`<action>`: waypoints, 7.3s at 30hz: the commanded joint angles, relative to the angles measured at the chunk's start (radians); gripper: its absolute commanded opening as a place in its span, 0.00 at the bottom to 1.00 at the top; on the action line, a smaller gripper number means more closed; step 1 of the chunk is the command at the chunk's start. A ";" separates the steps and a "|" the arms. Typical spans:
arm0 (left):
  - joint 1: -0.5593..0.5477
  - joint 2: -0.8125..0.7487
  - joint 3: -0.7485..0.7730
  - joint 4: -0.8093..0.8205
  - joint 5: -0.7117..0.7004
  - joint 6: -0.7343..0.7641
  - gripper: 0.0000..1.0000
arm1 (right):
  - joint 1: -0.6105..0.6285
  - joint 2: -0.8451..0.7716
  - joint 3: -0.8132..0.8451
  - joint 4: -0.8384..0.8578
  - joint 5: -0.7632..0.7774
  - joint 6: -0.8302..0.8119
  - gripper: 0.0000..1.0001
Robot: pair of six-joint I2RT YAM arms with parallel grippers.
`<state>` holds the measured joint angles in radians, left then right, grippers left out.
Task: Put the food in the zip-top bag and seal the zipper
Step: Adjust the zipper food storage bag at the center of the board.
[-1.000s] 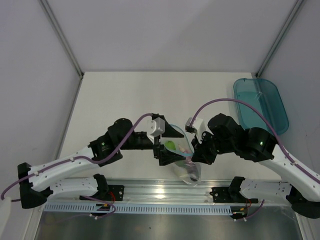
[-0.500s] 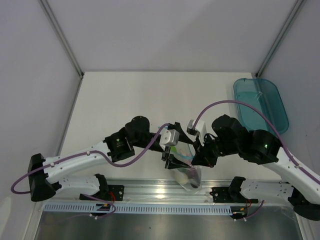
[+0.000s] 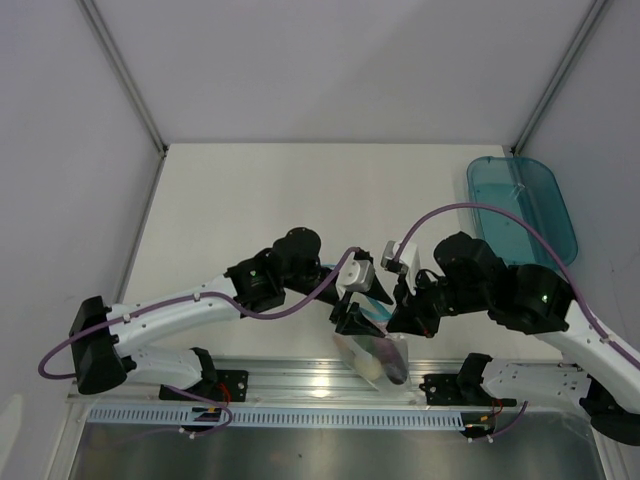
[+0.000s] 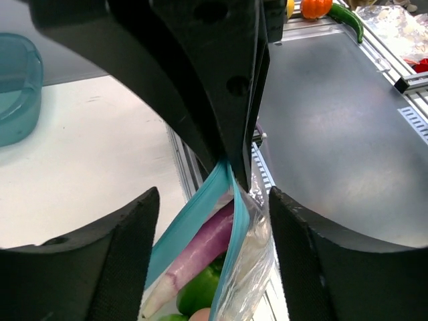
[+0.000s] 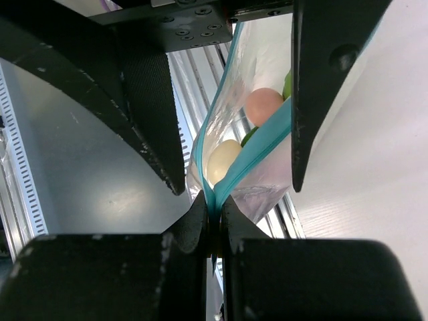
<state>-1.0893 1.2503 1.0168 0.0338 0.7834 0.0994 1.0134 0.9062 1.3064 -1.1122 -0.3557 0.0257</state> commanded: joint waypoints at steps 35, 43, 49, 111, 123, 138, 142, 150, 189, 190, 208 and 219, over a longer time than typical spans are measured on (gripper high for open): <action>0.014 -0.249 -0.193 -0.092 -0.280 -0.308 0.01 | 0.007 0.048 0.033 0.028 0.175 -0.010 0.24; 0.014 -0.325 -0.224 -0.091 -0.404 -0.420 0.01 | 0.005 0.005 0.018 0.046 0.219 0.039 0.79; 0.014 -0.414 -0.276 -0.057 -0.427 -0.451 0.00 | -0.001 -0.110 -0.079 0.150 0.215 0.083 0.78; 0.014 -0.356 -0.239 -0.058 -0.366 -0.495 0.01 | -0.170 -0.147 -0.340 0.595 -0.227 0.206 0.99; 0.014 -0.368 -0.251 -0.048 -0.358 -0.504 0.01 | -0.208 -0.161 -0.334 0.598 -0.235 0.197 0.60; 0.014 -0.365 -0.256 -0.040 -0.337 -0.512 0.01 | -0.233 -0.098 -0.325 0.678 -0.382 0.174 0.33; 0.014 -0.361 -0.250 -0.040 -0.331 -0.510 0.00 | -0.234 -0.093 -0.322 0.675 -0.388 0.163 0.29; 0.014 -0.368 -0.248 -0.005 -0.331 -0.520 0.43 | -0.234 -0.087 -0.332 0.664 -0.338 0.184 0.00; 0.017 -0.342 -0.285 0.219 -0.362 -0.596 0.13 | -0.230 -0.155 -0.398 0.727 -0.339 0.269 0.00; 0.017 -0.342 -0.287 0.218 -0.366 -0.598 0.11 | -0.231 -0.156 -0.398 0.726 -0.333 0.270 0.00; 0.017 -0.344 -0.296 0.179 -0.354 -0.610 0.00 | -0.228 -0.227 -0.418 0.681 -0.098 0.333 0.00; 0.017 -0.350 -0.278 0.141 -0.351 -0.607 0.01 | -0.234 -0.201 -0.374 0.635 -0.291 0.212 0.31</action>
<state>-1.0748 0.9165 0.7189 0.1871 0.4076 -0.4980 0.7811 0.6907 0.8776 -0.4454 -0.5587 0.3241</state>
